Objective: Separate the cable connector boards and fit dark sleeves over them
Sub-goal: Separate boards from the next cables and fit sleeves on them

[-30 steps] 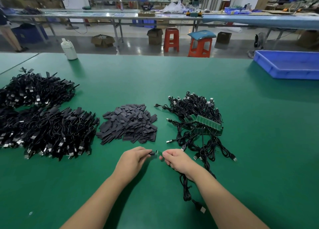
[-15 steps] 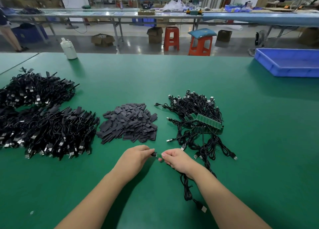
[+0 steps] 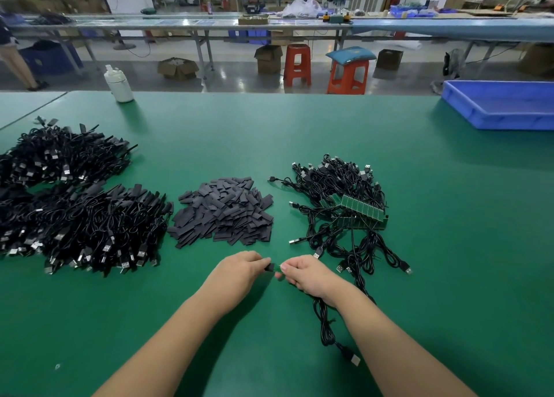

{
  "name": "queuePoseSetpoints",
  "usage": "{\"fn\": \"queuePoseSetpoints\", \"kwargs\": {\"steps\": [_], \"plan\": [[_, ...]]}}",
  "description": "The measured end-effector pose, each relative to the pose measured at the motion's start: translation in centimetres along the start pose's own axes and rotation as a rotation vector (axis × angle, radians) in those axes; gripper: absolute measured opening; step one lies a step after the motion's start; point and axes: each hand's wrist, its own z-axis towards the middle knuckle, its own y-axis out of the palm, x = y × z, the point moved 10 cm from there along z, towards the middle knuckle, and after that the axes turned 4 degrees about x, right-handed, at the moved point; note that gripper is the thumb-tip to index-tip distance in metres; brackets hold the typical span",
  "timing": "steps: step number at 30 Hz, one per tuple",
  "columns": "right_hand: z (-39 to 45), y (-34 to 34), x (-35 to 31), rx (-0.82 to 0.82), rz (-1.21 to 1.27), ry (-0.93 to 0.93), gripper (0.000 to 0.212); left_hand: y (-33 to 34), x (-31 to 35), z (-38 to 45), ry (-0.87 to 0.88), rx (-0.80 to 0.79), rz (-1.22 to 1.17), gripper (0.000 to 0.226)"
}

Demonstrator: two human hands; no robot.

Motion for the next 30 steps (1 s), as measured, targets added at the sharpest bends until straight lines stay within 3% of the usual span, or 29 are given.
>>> {"fn": "queuePoseSetpoints", "kwargs": {"steps": [12,20,27,30], "plan": [[-0.2,0.3,-0.1,-0.023,-0.002,-0.019,0.030,0.6,0.7,0.3,0.020,-0.027,0.009,0.044],[-0.1,0.6,0.0,-0.048,-0.006,-0.020,0.030,0.5,1.7,0.5,0.036,-0.038,0.041,0.028],[-0.4,0.7,-0.2,-0.077,0.047,-0.013,0.033,2.4,1.0,1.1,-0.065,-0.108,0.001,0.030],[-0.3,0.5,-0.2,-0.073,0.054,-0.019,0.030,2.3,-0.8,1.2,-0.222,-0.150,-0.121,0.023]]}}
